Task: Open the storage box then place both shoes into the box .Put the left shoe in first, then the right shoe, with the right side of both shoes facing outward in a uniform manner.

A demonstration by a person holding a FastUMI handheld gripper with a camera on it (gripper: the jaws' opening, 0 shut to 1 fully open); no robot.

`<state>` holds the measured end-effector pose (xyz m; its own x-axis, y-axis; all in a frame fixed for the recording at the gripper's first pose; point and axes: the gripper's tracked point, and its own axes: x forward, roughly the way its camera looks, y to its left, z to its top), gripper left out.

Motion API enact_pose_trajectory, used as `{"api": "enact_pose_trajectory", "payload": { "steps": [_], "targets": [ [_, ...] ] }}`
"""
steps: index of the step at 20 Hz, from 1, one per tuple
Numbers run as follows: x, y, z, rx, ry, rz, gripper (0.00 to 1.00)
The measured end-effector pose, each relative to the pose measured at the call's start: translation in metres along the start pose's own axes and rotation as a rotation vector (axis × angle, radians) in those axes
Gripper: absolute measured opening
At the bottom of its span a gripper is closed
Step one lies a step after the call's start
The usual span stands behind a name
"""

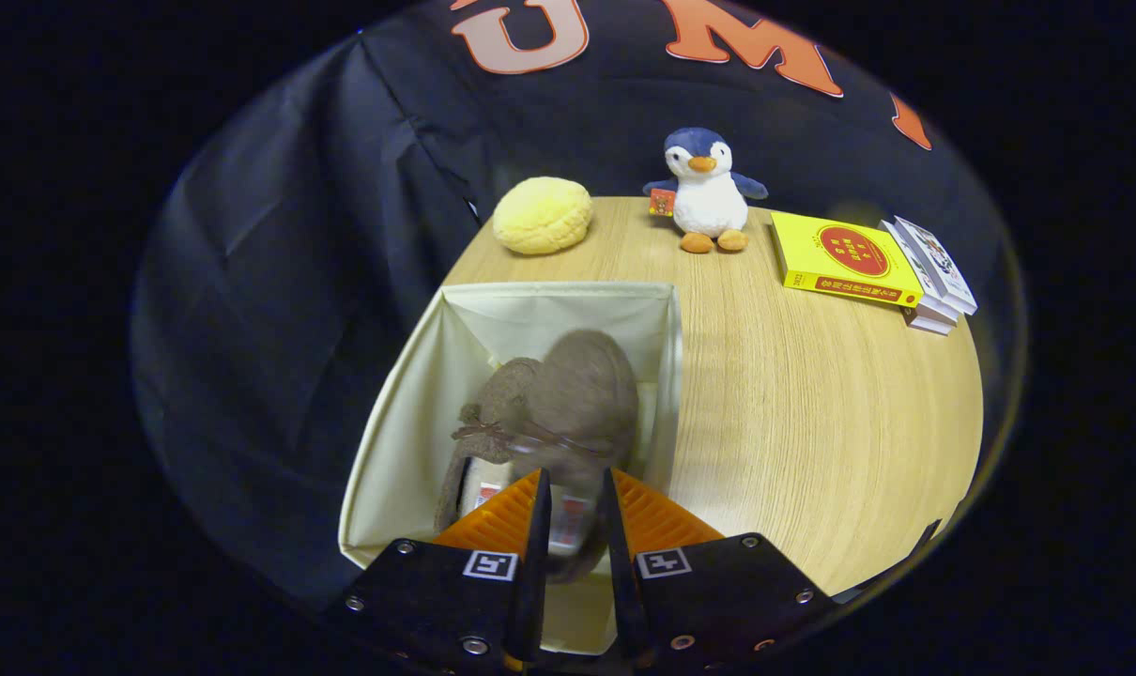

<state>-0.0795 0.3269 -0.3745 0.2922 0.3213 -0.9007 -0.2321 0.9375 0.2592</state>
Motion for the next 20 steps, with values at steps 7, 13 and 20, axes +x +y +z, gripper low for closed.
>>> {"api": "enact_pose_trajectory", "payload": {
  "steps": [7,13,20],
  "targets": [
    [-0.069,-0.046,0.045,-0.081,-0.215,0.096,0.58],
    [-0.133,-0.114,0.081,-0.104,-0.438,0.022,0.81],
    [-0.222,-0.169,0.119,-0.105,-0.698,-0.05,0.86]
  ]
}}
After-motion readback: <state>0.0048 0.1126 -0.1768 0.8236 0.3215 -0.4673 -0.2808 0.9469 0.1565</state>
